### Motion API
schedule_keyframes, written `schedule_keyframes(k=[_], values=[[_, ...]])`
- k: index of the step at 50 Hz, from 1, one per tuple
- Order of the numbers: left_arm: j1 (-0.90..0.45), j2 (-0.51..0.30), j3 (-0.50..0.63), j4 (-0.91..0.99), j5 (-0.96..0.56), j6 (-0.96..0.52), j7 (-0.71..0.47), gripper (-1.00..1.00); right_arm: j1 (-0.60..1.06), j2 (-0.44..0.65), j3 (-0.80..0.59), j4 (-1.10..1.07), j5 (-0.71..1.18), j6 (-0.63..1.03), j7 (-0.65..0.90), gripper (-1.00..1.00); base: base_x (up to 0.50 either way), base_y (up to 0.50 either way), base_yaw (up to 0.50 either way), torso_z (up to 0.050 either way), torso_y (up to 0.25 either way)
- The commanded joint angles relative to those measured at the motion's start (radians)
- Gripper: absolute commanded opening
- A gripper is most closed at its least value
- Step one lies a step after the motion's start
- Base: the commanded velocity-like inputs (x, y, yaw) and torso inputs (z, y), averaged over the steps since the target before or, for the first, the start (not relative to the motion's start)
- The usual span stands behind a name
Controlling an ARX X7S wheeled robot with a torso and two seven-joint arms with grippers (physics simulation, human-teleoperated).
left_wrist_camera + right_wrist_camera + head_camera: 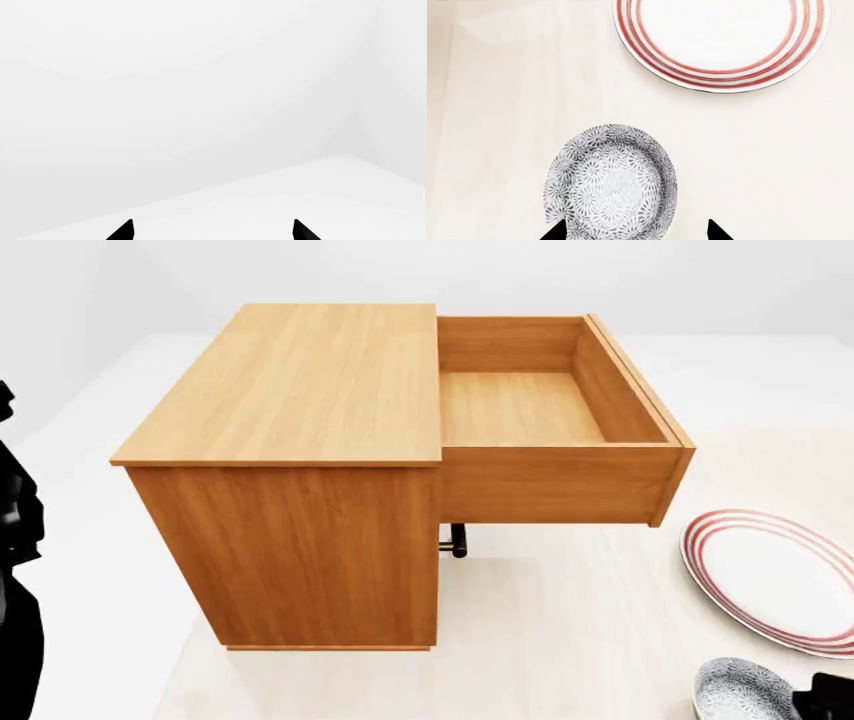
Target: Open the top drawer of the cabinet and put the bowl in it.
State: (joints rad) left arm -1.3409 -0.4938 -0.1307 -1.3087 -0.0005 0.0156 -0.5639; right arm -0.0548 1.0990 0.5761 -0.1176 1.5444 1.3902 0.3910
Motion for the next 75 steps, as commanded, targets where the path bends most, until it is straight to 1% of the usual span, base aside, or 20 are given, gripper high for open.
schedule_keyframes(k=[1,5,11,15,17,22,31,43,50,61,75], values=[[0.000,0.000,-0.001,0.000,0.000,0.000,0.004,1.00,0.044,-0.002,-0.089,0.062,-0.098,-0.074,-0.040,1.00,0.00,0.00,0.00,0.000,0.000],[-0.001,0.000,-0.002,0.000,0.000,-0.001,0.006,1.00,0.045,0.000,-0.109,0.090,-0.140,-0.104,-0.067,1.00,0.00,0.00,0.00,0.000,0.000],[-0.001,0.000,-0.004,0.000,-0.001,-0.001,0.005,1.00,0.059,-0.017,-0.085,0.141,-0.169,-0.156,-0.073,1.00,0.00,0.00,0.00,0.000,0.000],[-0.002,0.000,-0.005,0.000,0.000,-0.001,0.005,1.00,0.039,-0.013,-0.101,0.114,-0.234,-0.209,-0.112,1.00,0.00,0.00,0.00,0.000,0.000],[-0.002,0.000,-0.005,0.000,0.000,0.000,0.005,1.00,0.043,-0.012,-0.139,0.109,-0.277,-0.239,-0.130,1.00,0.00,0.00,0.00,0.000,0.000],[-0.001,0.000,-0.004,0.000,0.001,0.002,0.004,1.00,0.112,-0.021,-0.238,0.124,-0.282,-0.231,-0.154,1.00,0.00,0.00,0.00,0.000,0.000],[-0.002,0.001,-0.007,0.000,0.000,0.000,0.005,1.00,0.279,-0.063,-0.419,0.198,-0.350,-0.236,-0.190,1.00,0.00,0.00,0.00,0.000,0.000],[-0.002,0.000,-0.009,0.000,0.000,0.005,0.006,1.00,0.390,-0.112,-0.574,0.280,-0.454,-0.255,-0.232,1.00,0.00,0.00,0.00,0.000,0.000],[-0.002,0.001,-0.012,0.000,-0.001,0.006,0.006,1.00,0.403,-0.114,-0.609,0.307,-0.485,-0.262,-0.246,1.00,0.00,0.00,0.00,0.000,0.000],[-0.001,0.001,-0.016,0.000,-0.001,0.008,0.006,1.00,0.366,-0.091,-0.609,0.306,-0.486,-0.248,-0.232,1.00,0.00,0.00,0.00,0.000,0.000],[-0.002,0.001,-0.017,0.000,0.000,0.009,0.008,1.00,0.367,-0.115,-0.660,0.346,-0.530,-0.282,-0.266,1.00,0.00,0.00,0.00,0.000,0.000]])
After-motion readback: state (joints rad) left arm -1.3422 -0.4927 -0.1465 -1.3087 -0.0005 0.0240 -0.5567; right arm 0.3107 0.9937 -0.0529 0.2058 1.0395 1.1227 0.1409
